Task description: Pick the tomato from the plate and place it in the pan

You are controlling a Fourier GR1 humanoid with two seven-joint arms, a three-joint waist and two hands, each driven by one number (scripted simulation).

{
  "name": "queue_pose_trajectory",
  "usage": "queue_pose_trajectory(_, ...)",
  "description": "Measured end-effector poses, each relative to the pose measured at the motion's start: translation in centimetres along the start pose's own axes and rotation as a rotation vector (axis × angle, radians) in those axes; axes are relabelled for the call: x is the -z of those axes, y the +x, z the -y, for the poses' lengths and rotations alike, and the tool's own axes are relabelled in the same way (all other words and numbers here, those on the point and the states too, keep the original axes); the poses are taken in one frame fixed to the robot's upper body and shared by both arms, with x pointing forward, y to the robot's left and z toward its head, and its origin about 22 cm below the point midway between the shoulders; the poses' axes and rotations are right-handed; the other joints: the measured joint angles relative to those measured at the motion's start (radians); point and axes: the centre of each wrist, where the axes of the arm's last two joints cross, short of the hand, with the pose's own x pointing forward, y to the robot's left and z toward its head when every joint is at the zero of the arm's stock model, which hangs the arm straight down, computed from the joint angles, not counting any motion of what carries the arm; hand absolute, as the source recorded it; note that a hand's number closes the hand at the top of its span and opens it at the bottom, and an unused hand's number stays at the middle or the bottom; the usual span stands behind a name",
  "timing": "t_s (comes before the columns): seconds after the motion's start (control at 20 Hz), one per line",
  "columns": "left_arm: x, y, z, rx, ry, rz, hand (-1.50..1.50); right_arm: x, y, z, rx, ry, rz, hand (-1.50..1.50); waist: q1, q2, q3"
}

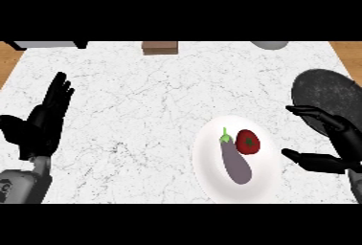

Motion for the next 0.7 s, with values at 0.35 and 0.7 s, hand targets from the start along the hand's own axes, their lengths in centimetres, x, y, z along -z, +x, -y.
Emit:
queue_pose_trajectory(0.35, 0.4, -0.7, 0.2, -0.013, -0.015, 0.006, 0.0, -4.5, 2.1, 6.6, -0.259, 0.047, 0.024, -1.5, 0.007, -0.005, -0.002)
queue_pose_trajectory(0.7, 0.8, -0.9, 0.3, -0.014, -0.026, 0.008, 0.0, -1.8, 9.0, 10.2, -0.462, 0.197, -0.063, -1.5, 0.012, -0.007, -0.004)
